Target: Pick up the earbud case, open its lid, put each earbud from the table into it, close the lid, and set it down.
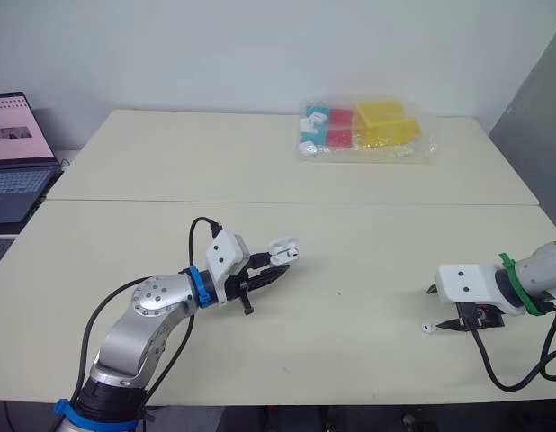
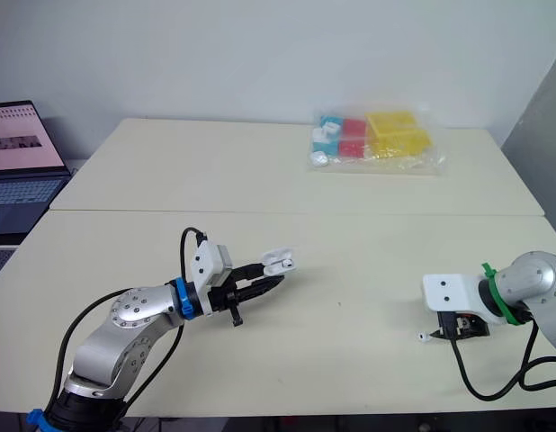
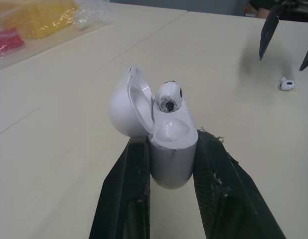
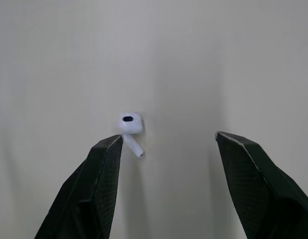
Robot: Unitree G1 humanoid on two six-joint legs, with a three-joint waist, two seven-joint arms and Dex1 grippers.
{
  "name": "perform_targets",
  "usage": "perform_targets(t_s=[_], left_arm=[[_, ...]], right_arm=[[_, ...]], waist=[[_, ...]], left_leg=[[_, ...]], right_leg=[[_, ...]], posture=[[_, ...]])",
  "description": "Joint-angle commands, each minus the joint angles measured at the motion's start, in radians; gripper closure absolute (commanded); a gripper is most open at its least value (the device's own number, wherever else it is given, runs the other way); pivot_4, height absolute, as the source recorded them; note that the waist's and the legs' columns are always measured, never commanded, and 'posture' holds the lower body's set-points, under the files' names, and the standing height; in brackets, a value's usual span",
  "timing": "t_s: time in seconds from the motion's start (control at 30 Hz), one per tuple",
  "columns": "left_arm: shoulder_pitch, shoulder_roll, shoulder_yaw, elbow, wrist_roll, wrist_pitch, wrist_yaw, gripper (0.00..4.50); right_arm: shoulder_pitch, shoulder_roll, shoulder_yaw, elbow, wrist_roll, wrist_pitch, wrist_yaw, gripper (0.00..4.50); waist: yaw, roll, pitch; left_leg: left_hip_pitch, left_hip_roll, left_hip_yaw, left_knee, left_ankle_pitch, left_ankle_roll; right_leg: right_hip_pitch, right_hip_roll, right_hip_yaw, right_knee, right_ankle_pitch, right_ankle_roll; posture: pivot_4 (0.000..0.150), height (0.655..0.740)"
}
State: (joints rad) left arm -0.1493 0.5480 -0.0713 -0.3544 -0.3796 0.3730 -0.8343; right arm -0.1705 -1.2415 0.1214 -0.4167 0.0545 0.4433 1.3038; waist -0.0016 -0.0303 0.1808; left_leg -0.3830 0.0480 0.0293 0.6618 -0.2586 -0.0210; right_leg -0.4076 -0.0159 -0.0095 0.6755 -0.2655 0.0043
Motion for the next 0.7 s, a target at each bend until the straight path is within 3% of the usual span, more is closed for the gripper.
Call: perform_targets(t_s=[0.03, 0.7], left_arm=[[0.001, -0.001, 0.009, -0.048, -0.012, -0.006, 0.007, 3.70], [0.000, 0.000, 0.005, -0.050, -0.011, -0.011, 0.014, 3.70]], right_arm=[[-0.010, -0.008, 0.021, -0.044, -0.020, -0.027, 0.008, 1.42], [-0.128, 0.051, 0.210, 0.049, -0.157, -0.092, 0.074, 1.42]], waist=[[0.000, 0.000, 0.000], [-0.001, 0.000, 0.000]], left_leg=[[0.000, 0.000, 0.000, 0.000, 0.000, 0.000], [-0.001, -0.001, 0.000, 0.000, 0.000, 0.000]], right_leg=[[0.000, 0.000, 0.000, 0.000, 0.000, 0.000], [0.000, 0.000, -0.001, 0.000, 0.000, 0.000]], posture=[[0.150, 0.7400], [0.150, 0.7400]])
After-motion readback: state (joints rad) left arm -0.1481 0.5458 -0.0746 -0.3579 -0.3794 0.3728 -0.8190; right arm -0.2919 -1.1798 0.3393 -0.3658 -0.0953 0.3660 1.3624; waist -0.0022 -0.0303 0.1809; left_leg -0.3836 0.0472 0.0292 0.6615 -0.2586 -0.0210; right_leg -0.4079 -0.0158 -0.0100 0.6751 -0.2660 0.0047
